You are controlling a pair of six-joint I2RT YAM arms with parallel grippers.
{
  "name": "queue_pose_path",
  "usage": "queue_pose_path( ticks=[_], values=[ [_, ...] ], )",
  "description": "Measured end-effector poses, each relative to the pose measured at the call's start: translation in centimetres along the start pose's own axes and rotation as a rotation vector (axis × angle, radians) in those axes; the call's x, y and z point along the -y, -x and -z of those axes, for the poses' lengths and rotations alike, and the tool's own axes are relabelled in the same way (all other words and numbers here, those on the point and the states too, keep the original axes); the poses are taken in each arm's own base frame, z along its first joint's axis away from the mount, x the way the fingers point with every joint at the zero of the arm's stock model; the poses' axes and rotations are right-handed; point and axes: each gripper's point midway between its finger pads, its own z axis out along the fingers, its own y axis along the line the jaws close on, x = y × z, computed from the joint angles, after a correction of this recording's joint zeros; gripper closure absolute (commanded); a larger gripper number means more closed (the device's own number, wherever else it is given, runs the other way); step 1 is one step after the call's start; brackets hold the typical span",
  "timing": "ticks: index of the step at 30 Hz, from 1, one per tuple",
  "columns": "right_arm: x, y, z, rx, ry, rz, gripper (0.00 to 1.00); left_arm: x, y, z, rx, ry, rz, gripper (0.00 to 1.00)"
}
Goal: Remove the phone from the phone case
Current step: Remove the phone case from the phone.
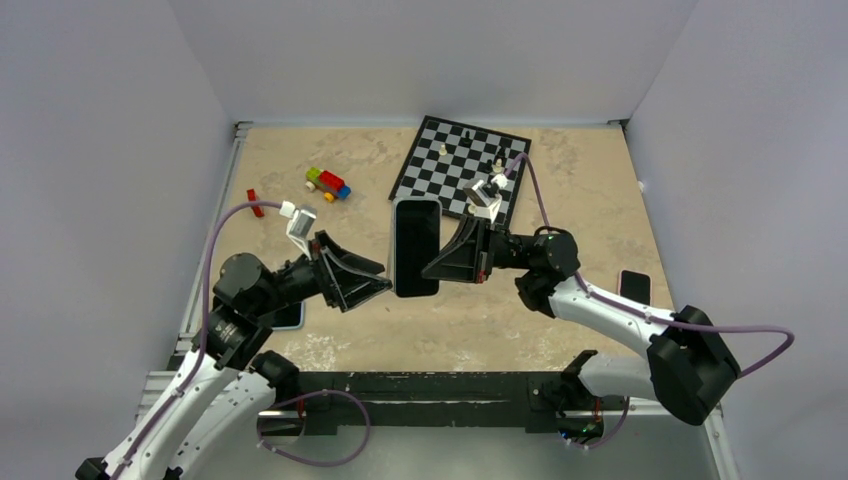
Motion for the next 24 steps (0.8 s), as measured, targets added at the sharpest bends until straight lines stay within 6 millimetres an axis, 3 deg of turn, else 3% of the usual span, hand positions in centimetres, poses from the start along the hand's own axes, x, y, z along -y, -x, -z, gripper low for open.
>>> queue_pose_path(
  ticks=[7,13,19,24],
  values=[
    [0.3,-0.2,-0.1,-0.006,-0.006,-0.007,1.00,-1.7,-0.4,-1.2,-0.044,0.044,0.032,0.33],
    [1.7,-1.5,-0.7,-0.041,-0.029,-0.040,1.00,-2.9,0.2,-3.1,-0.068,0.064,0.074,0.42],
    [3.2,-3.0,-1.1,-0.067,-0.049,-0.078,1.00,-2.4,1.4,-4.1,-0.068,0.049,0.073,0.69],
    [4.4,-3.9,-0.7,-0.071,-0.065,-0.100,1.00,-3.2,0.7,-4.4,-0.104,0.070,0.096,0.94]
  ],
)
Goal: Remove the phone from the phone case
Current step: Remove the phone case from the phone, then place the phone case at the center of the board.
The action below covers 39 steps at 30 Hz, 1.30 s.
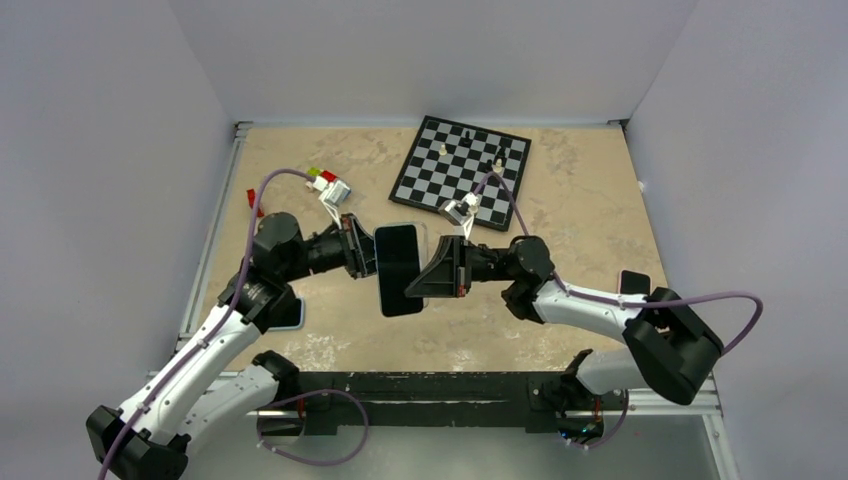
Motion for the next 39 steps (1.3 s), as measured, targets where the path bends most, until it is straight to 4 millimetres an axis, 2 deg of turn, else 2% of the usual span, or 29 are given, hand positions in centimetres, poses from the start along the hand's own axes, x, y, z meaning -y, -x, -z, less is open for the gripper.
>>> queue_pose_path(
  ticks=[2,12,20,22,25,30,33,39],
  values=[
    [0.5,-0.2,0.1,-0.002,-0.011,-0.013,1.00,-0.8,-0.4,0.2,-0.009,0.040,0.005,1.00],
    [1.3,-0.4,0.4,-0.008,-0.080,0.009,1.00,-6.3,-1.8,2.8,-0.004,0.371,0.017,1.00],
    [0.3,0.9,0.4,0.015,-0.175,0.121,1.00,-8.7,-3.3,4.1,-0.034,0.498,0.049,1.00],
    [0.2,1.3,0.5,0.025,-0.199,0.145,1.00,-9.6,-4.2,3.9,-0.061,0.512,0.071,1.00],
    [0.9,1.6,0.7,0.032,-0.242,0.156,1.00,-11.6,-6.7,3.3,-0.115,0.524,0.147,1.00],
    [3.0,1.4,1.3,0.039,-0.334,0.126,1.00,-15.8,-13.3,3.5,-0.204,0.582,0.324,1.00],
    [3.8,1.2,1.7,0.037,-0.370,0.112,1.00,-17.3,-16.3,4.2,-0.235,0.612,0.390,1.00],
    [4.8,1.1,2.0,0.035,-0.408,0.096,1.00,-18.5,-17.1,3.3,-0.219,0.598,0.423,1.00]
  ],
)
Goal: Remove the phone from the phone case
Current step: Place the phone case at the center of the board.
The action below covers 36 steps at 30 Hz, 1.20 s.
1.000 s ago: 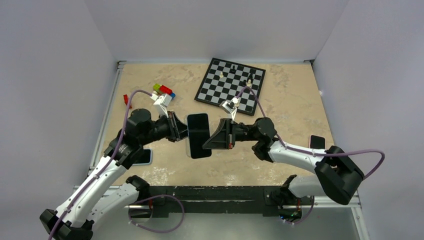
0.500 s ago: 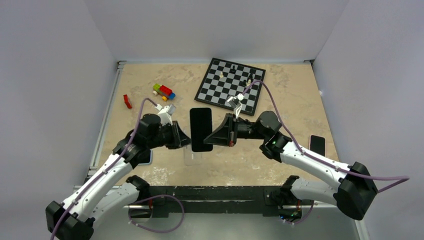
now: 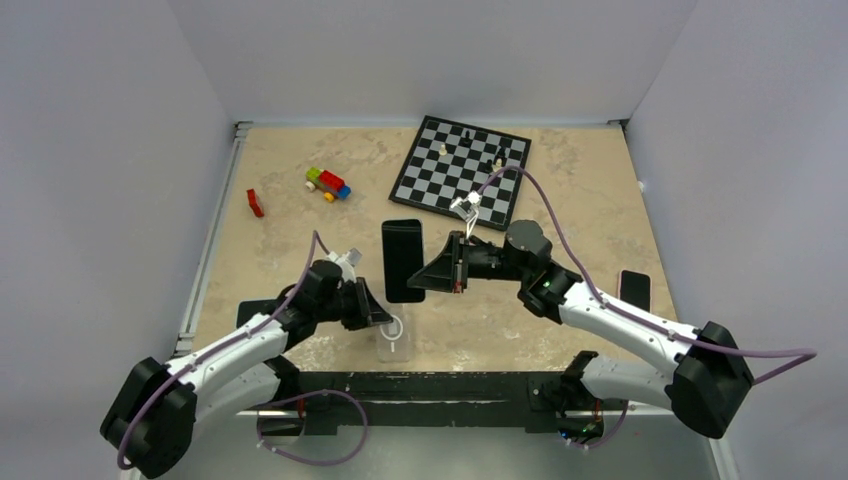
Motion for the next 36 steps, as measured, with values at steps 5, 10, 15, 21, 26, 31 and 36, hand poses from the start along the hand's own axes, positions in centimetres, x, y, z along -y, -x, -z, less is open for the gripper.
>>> queue_pose_path(
  ticks=[5,10,15,21,26,31,36],
  values=[
    [0.7,-0.2,-0.1,-0.003,-0.023,-0.010,1.00,-0.6,-0.2,-1.5,-0.023,-0.009,0.010,1.00],
    [0.8,0.0,-0.1,0.005,-0.030,-0.007,1.00,-1.0,-0.8,-2.1,-0.070,-0.002,-0.001,1.00],
    [0.8,0.0,-0.1,0.006,-0.030,-0.007,1.00,-1.4,-1.4,-2.4,-0.103,0.003,0.000,1.00],
    [0.8,0.0,-0.1,0.006,-0.030,-0.006,1.00,-1.5,-1.5,-2.8,-0.116,0.002,0.004,0.89],
    [0.8,0.0,-0.1,0.006,-0.030,-0.007,1.00,-1.8,-1.7,-2.9,-0.124,0.012,0.010,0.72],
    [0.8,0.0,-0.1,0.006,-0.030,-0.007,1.00,-2.2,-1.7,-2.8,-0.124,0.028,0.005,0.54],
    [0.9,0.0,-0.1,0.006,-0.034,-0.007,1.00,-1.8,-1.4,-2.3,-0.109,0.035,-0.006,0.30]
  ],
)
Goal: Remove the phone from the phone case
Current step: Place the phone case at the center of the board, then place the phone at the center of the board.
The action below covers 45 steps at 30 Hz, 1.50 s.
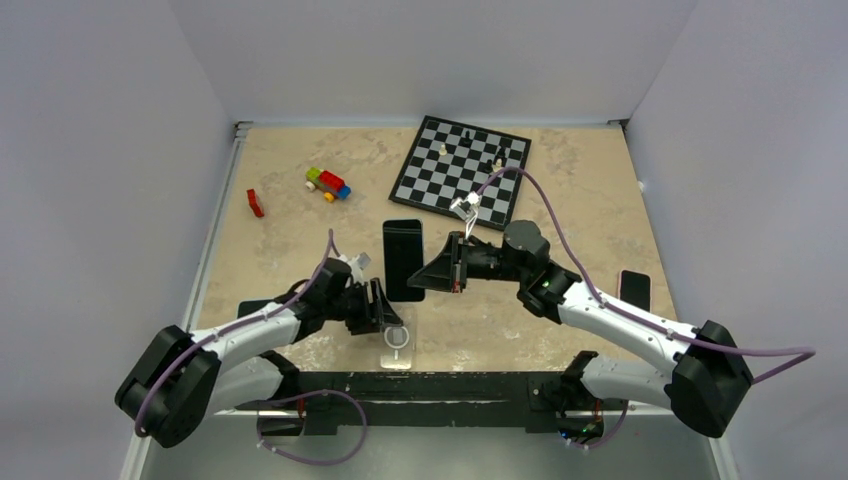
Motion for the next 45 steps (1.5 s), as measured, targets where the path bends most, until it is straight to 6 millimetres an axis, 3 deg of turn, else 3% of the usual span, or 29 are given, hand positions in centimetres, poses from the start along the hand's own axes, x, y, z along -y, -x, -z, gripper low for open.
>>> queue_pose_path(
  ticks=[3,4,9,12,15,18,21,34,45],
  values=[
    [0.8,-0.3,0.1,-0.004,-0.038,-0.003,1.00,0.3,0.4,0.7,0.020,0.016,-0.012,0.04],
    [1.5,-0.5,0.2,-0.008,-0.069,-0.008,1.00,0.4,0.6,1.0,0.029,0.025,-0.015,0.00],
    [5.2,-2.3,1.8,-0.040,-0.272,-0.055,1.00,0.2,1.4,3.0,0.072,0.124,-0.007,0.00],
    [7.8,-4.4,3.3,-0.065,-0.386,-0.099,1.00,0.3,2.2,4.5,0.114,0.184,-0.003,0.00],
    [11.0,-8.5,5.2,-0.122,-0.475,-0.184,1.00,0.8,3.1,6.3,0.179,0.207,-0.010,0.00],
    [14.3,-14.1,7.7,-0.203,-0.566,-0.310,1.00,1.7,4.0,8.0,0.257,0.193,-0.020,0.00],
    [15.7,-17.6,9.2,-0.257,-0.608,-0.407,1.00,2.3,4.5,8.9,0.301,0.176,-0.024,0.00],
    [16.1,-17.5,7.6,-0.187,-0.528,-0.442,0.98,3.4,4.7,9.1,0.314,0.128,0.002,0.00],
    [16.8,-18.5,8.1,-0.176,-0.544,-0.480,0.68,3.8,4.8,9.5,0.333,0.105,-0.003,0.00]
  ],
)
